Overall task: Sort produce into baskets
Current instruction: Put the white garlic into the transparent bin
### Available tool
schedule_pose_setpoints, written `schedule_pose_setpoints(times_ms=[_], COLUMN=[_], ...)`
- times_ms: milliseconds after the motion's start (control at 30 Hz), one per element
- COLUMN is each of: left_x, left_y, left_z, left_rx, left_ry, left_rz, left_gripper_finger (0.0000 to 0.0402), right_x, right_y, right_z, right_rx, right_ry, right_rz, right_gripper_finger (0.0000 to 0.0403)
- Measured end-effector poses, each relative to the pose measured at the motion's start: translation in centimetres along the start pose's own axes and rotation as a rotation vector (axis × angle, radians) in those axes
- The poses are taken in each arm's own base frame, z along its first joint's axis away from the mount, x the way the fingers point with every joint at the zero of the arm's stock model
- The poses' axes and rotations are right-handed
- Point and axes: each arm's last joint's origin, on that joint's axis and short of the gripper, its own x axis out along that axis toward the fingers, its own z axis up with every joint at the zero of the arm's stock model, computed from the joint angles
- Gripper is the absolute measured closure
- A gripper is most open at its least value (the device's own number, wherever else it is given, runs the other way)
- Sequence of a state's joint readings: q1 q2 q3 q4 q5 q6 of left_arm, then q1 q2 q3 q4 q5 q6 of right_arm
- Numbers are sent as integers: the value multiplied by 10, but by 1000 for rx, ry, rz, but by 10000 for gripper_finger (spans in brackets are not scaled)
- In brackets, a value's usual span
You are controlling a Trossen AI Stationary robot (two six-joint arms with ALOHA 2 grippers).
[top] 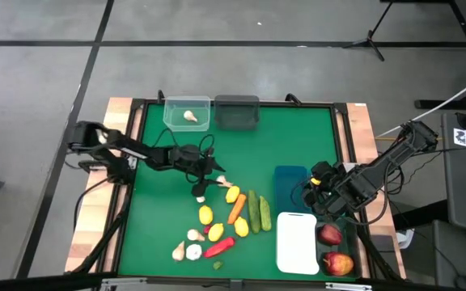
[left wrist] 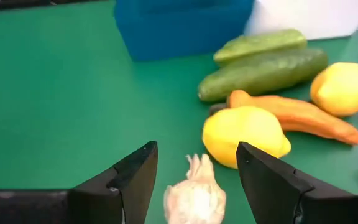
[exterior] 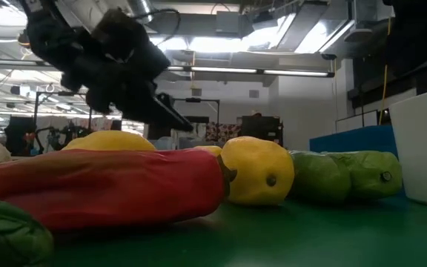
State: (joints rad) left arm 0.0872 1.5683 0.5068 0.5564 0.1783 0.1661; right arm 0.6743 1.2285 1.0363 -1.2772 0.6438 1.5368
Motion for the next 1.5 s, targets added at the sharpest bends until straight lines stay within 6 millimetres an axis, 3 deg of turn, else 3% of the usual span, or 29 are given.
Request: schedule_pose_setpoints(times_ms=[200, 500, 700, 1067, 1300, 1500], left_x=[17, 23, 24, 23, 2, -45], left_y=[0, -2, -2, 0, 27, 61], left_z=[-18, -31, -33, -29, -9, 14], left_rx=[-42, -81, -112, -194, -318, -382], left_ry=[42, 101, 113, 83, -11, -100], left_rz=[-17, -38, -37, -11, 192, 483], left_gripper_finger=[185, 185, 187, 233, 232, 230], right_x=[0, 0, 0, 0, 0, 0], right_y=[0, 0, 0, 0, 0, 0], right_z=[0, 0, 0, 0, 0, 0], right_rx=[-1, -1, -1, -2, -9, -26], right_ry=[1, 0, 0, 0, 0, 0], right_rz=[-2, -3, -2, -3, -3, -3], right_gripper_finger=[114, 114, 114, 114, 114, 114])
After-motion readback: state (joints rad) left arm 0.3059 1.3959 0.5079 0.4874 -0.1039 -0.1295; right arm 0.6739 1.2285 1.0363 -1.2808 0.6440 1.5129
